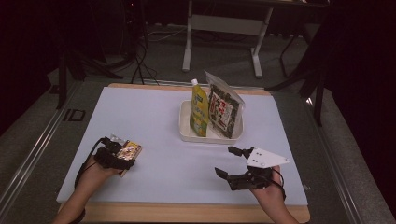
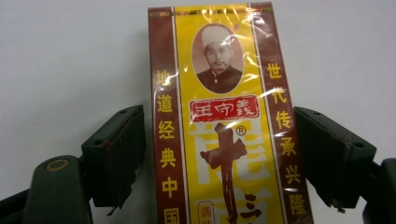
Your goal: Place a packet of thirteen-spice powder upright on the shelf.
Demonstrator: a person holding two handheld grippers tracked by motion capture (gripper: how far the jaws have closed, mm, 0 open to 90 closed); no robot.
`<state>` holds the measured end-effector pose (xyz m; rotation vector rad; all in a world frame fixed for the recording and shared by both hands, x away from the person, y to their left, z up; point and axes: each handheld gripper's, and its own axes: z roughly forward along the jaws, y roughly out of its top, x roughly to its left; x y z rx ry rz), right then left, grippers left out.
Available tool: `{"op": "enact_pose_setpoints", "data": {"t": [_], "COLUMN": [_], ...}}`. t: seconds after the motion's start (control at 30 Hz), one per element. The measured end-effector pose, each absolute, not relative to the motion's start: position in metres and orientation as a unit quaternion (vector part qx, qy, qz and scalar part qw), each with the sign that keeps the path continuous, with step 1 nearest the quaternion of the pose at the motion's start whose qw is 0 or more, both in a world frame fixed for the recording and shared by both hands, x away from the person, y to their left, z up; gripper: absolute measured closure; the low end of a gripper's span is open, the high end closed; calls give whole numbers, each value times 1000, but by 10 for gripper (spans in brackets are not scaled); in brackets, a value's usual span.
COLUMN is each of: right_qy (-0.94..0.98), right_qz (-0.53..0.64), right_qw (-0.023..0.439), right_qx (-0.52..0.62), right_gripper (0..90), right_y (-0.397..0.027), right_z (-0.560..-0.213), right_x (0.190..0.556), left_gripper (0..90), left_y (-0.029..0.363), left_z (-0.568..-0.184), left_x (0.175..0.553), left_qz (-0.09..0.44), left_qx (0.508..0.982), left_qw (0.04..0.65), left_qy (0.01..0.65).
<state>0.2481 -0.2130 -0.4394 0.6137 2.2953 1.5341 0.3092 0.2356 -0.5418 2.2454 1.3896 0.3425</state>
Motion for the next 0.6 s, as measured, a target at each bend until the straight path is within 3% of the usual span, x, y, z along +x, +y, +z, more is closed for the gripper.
{"op": "enact_pose_setpoints", "data": {"t": [0.2,0.6], "right_qy": [797,806], "right_qz": [537,523], "right_qw": [173,146], "right_qx": [217,234], "right_gripper": [187,206], "right_y": [-214,-213], "right_z": [-438,-441], "right_x": [247,249], "left_gripper": [250,314], "left_y": [233,227], "left_z": [-540,-534], "left_x": [311,312], "left_qz": [124,116], "left_qx": [829,842], "left_qw": [223,222], "left_qy": [498,479]}}
